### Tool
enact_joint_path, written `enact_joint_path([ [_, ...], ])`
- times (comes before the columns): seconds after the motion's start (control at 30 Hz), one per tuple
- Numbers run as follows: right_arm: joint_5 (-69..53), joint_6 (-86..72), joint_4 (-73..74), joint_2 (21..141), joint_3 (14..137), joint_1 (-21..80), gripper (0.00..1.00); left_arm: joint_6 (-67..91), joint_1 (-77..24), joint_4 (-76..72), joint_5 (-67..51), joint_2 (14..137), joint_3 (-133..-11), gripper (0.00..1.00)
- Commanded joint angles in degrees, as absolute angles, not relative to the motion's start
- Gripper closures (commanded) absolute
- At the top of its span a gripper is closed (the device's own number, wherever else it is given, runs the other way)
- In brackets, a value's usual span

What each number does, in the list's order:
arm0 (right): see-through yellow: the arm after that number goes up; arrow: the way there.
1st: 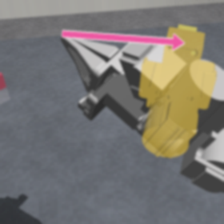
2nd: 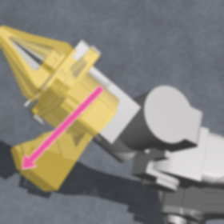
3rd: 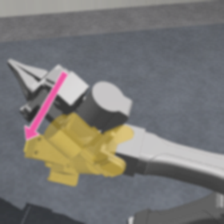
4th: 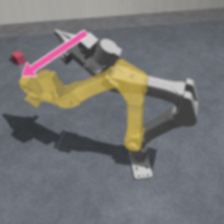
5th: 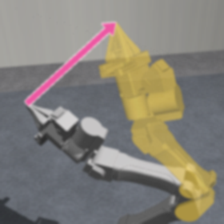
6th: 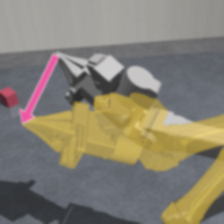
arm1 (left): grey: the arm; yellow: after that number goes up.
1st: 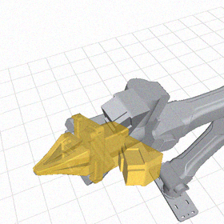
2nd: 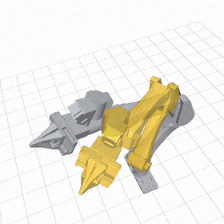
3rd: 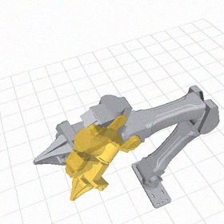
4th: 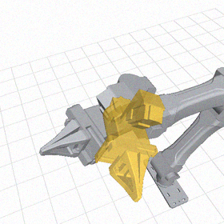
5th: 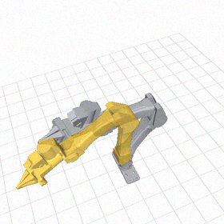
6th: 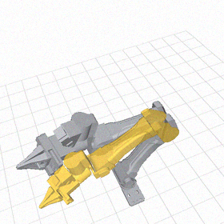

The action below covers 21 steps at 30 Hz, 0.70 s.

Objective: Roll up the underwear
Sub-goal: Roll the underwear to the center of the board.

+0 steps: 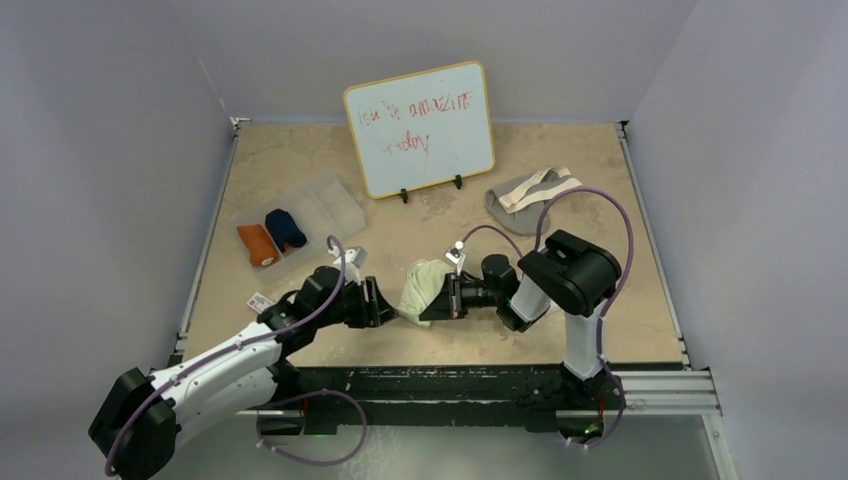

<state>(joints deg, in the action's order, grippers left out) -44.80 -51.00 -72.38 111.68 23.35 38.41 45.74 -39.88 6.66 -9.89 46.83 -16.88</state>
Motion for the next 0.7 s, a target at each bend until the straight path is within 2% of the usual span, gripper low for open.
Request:
enact_joint_path([
  [0.0, -44.35, -57.48, -81.07, 115.11, 20.79, 36.85, 0.97, 42.63, -40.01, -2.08, -12.23, 50.17, -16.00, 0.50],
  [0.33, -42.46, -57.93, -80.92, 116.42, 18.81, 35.27, 0.97, 38.45, -40.04, -12.22, -12.43, 63.50, -19.28, 0.53],
  [0.67, -43.26, -59.21, -84.31, 119.27, 18.15, 34.14, 0.93, 41.58, -39.99, -21.16, -9.88, 73.99, -20.17, 0.54],
])
